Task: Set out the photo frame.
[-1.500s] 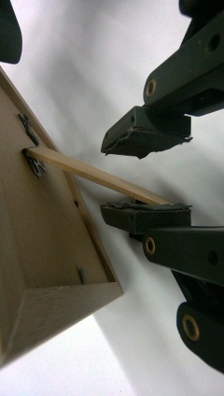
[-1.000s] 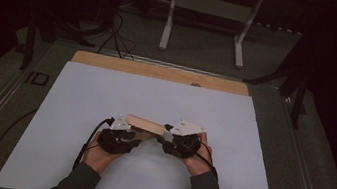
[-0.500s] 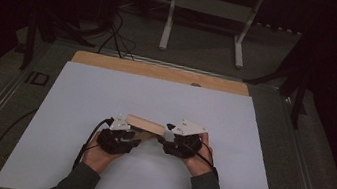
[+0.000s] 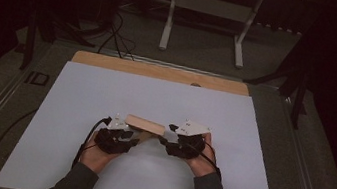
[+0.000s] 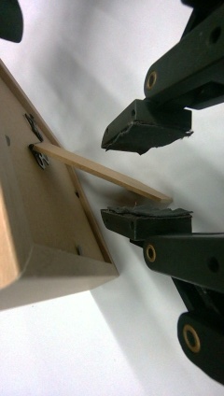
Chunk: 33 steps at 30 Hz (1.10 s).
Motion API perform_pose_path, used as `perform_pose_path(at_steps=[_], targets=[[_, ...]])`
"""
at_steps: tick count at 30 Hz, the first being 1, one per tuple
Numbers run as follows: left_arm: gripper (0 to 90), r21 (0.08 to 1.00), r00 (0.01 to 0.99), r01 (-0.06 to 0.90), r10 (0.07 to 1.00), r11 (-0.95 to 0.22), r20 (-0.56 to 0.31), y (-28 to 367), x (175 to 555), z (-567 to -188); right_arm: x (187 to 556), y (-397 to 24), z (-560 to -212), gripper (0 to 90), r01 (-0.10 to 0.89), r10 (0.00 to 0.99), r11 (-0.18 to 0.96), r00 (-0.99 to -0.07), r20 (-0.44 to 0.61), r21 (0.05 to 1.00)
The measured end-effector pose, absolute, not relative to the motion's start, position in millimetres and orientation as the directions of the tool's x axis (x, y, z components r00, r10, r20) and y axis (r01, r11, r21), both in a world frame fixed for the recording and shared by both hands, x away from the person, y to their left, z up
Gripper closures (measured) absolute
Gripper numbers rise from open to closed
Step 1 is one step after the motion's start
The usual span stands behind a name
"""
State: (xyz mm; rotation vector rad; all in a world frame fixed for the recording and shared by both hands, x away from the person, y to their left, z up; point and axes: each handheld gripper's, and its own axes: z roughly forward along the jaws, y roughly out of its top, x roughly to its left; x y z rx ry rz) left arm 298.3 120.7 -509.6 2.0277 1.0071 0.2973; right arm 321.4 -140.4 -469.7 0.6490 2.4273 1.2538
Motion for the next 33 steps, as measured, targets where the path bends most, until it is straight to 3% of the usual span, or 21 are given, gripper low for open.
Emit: perform_pose_path(at_steps=[16, 25, 33], targets=[[63.0, 0.779, 0.654, 0.535, 0.744, -0.327, -0.136, 128.7, 292.3, -502.8, 323.8, -153.1, -473.3, 47.0, 0.256, 0.507, 0.520, -0.860, -0.054, 0.815], [70.8, 0.789, 0.652, 0.522, 0.748, -0.324, -0.124, 131.0, 290.8, -499.0, 325.5, -157.4, -473.3, 57.9, 0.263, 0.512, 0.515, -0.858, -0.047, 0.816], [78.6, 0.801, 0.646, 0.510, 0.754, -0.314, -0.116, 132.2, 289.9, -495.7, 326.6, -158.3, -473.7, 74.7, 0.272, 0.564, 0.505, -0.823, -0.074, 0.819]])
